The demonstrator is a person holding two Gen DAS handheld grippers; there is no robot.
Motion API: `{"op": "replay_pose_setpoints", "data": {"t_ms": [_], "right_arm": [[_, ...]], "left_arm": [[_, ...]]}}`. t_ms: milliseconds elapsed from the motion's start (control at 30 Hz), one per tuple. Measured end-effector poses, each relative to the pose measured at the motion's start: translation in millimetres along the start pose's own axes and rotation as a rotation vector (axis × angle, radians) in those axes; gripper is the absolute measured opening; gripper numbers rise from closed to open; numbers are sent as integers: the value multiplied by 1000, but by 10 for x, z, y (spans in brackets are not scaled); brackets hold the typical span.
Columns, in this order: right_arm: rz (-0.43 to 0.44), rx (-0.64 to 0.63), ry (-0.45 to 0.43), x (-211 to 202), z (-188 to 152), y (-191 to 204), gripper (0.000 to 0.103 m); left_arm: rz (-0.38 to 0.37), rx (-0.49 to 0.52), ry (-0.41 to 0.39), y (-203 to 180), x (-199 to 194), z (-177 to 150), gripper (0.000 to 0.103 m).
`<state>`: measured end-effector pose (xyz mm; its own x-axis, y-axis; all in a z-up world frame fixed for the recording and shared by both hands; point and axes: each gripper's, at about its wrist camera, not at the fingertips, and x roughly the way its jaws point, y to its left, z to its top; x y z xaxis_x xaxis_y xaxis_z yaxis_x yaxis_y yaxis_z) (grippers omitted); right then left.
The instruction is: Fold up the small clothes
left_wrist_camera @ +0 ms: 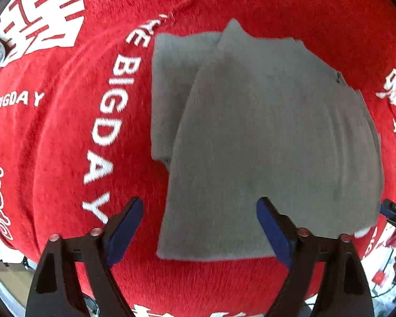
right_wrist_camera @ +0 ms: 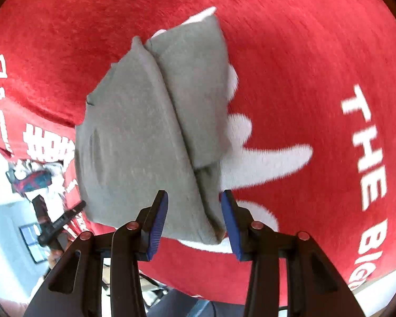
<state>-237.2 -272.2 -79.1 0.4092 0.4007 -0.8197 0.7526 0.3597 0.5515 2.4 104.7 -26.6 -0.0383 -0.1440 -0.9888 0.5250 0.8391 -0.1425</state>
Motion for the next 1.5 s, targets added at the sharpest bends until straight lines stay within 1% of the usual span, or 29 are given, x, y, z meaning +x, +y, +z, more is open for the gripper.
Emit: {"op": "replay_pose_setpoints", "data": {"t_ms": [33, 67, 100, 133, 167, 200, 233, 267, 333, 400, 433, 467, 567, 633, 700, 767, 867, 900, 967, 1033, 1067, 1167, 1267, 1333, 1400, 1500], "right_arm": [[7, -7, -5, 26, -28, 38, 38], [6, -16, -2, 59, -37, 68, 27], [-2, -24, 3, 90, -48, 92, 21], [-19, -31, 8, 122, -53, 114, 7], [-35, -39, 16, 147, -50, 138, 6], [-40, -45, 19, 147, -46, 158, 6], [-23, -48, 28, 125, -53, 180, 6], [-4, -52, 35, 112, -58, 209, 6], [3, -77, 50, 50, -100, 243, 6], [-22, -77, 60, 15, -129, 212, 6], [-49, -65, 65, 20, -142, 158, 6], [-67, -54, 70, 45, -145, 113, 6], [-127, -33, 88, 190, -150, -25, 6], [-123, -26, 80, 183, -153, -55, 6], [-132, -30, 77, 149, -168, -50, 5], [-166, -25, 73, 87, -199, -45, 6], [-212, -18, 21, -57, -233, 68, 6], [-234, -22, -9, -123, -236, 114, 6], [-265, -42, -103, -298, -220, 246, 6], [-279, -83, -163, -384, -157, 401, 6], [-281, -100, -178, -383, -105, 473, 6], [-266, -132, -177, -233, 126, 675, 6], [-277, -161, -175, -13, 365, 869, 6], [-281, -178, -183, 96, 477, 975, 6], [-278, -185, -184, 192, 572, 1041, 6], [-291, -191, -163, 356, 696, 1064, 6]], "left_arm": [[-11, 2, 11, 10, 17, -23, 71], [-24, 1, 14, 26, 24, -42, 69], [-32, -3, 9, 41, 27, -55, 69], [-45, -8, 6, 57, 35, -61, 59], [-60, -11, 11, 74, 59, -59, 41], [-63, -11, 23, 85, 90, -52, 32], [-58, -4, 22, 93, 100, -46, 15], [-72, 8, 19, 109, 92, -40, 8], [-121, 35, 2, 146, 18, -50, 8], [-146, 63, -14, 192, -62, -67, 8], [-153, 75, -21, 210, -98, -90, 8], [-151, 82, -20, 205, -127, -46, 8], [-122, 87, 3, 258, -6, -124, 8], [-107, 82, 17, 295, 115, -183, 8], [-127, 74, 5, 341, 138, -216, 8], [-137, 66, 10, 372, 107, -234, 8], [-115, 77, 27, 386, 18, -232, 8], [-104, 84, 22, 385, -50, -227, 8], [-83, 97, -2, 392, -213, -198, 8], [-80, 99, -41, 361, -348, -117, 8], [-74, 101, -69, 334, -403, -40, 8], [-71, 111, -129, 168, -437, 261, 8], [-63, 112, -175, -44, -351, 591, 8], [-48, 101, -194, -179, -251, 780, 8], [-40, 89, -201, -248, -153, 902, 8], [8, 64, -176, -286, 82, 1052, 8]]}}
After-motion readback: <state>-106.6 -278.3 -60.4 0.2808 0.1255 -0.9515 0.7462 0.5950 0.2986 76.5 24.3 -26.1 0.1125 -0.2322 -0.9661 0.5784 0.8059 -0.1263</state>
